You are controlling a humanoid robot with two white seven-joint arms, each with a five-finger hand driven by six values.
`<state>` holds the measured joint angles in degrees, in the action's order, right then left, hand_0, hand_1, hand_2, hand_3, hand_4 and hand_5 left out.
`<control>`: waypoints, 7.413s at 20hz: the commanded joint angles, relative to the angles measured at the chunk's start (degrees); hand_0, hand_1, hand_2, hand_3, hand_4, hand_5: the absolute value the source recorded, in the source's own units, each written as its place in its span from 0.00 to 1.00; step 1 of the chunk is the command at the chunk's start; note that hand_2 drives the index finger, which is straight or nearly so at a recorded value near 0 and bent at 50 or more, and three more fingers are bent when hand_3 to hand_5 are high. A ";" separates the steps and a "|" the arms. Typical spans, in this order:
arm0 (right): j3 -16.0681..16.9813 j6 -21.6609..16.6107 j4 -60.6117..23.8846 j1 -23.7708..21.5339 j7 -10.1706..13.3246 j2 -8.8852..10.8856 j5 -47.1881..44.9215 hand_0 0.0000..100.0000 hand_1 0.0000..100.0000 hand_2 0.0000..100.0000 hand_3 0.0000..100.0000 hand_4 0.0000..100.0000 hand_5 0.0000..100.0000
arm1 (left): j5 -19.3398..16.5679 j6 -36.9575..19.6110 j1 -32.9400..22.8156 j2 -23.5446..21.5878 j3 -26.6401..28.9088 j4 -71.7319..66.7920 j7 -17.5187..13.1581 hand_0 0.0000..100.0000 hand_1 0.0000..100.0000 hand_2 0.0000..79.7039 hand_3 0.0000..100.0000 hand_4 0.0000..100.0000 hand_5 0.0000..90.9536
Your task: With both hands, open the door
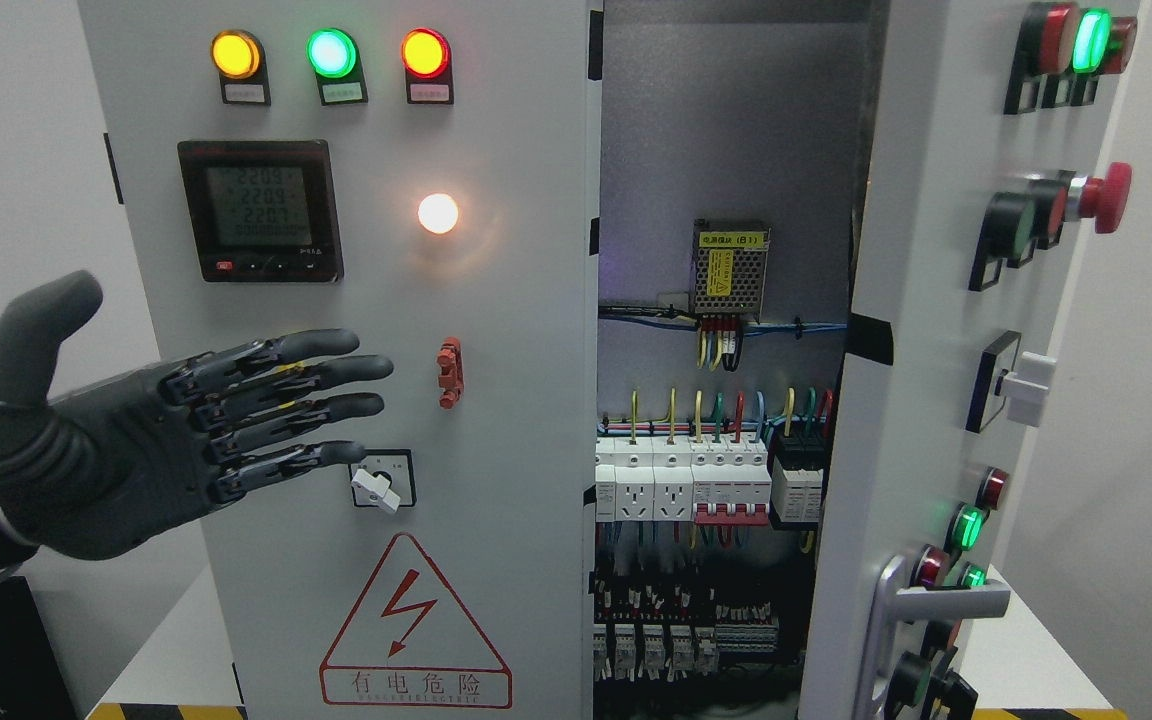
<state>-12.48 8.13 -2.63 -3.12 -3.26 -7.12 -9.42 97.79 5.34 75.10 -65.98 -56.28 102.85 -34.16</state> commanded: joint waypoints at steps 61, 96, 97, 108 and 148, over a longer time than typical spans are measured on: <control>0.00 0.04 0.00 0.04 0.01 0.00 0.02 0.39 0.00 0.00 0.00 0.00 0.00 | 2.58 -2.34 22.99 66.69 -21.50 -21.29 26.59 0.00 0.00 0.00 0.00 0.00 0.00; 0.00 0.04 0.00 -0.05 0.01 0.00 0.02 0.39 0.00 0.00 0.00 0.00 0.00 | 0.74 -0.86 17.81 47.90 -21.06 -15.32 24.85 0.00 0.00 0.00 0.00 0.00 0.00; 0.00 0.04 0.00 0.04 0.01 0.00 0.02 0.39 0.00 0.00 0.00 0.00 0.00 | 0.65 -0.68 17.19 46.14 -20.71 -14.27 24.76 0.00 0.00 0.00 0.00 0.00 0.00; 0.00 0.04 0.00 -0.05 0.01 0.00 0.02 0.39 0.00 0.00 0.00 0.00 0.00 | -11.21 6.52 -7.39 22.59 -6.49 0.85 19.93 0.00 0.00 0.00 0.00 0.00 0.00; 0.00 0.04 0.00 0.04 0.10 0.00 0.02 0.39 0.00 0.00 0.00 0.00 0.00 | -54.27 -9.11 -113.59 14.38 37.74 -15.82 11.31 0.00 0.00 0.00 0.00 0.00 0.00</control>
<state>-12.48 8.14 -2.63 -3.11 -3.25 -7.12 -9.42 50.17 -2.75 -30.26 -56.64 -23.49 95.13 -22.52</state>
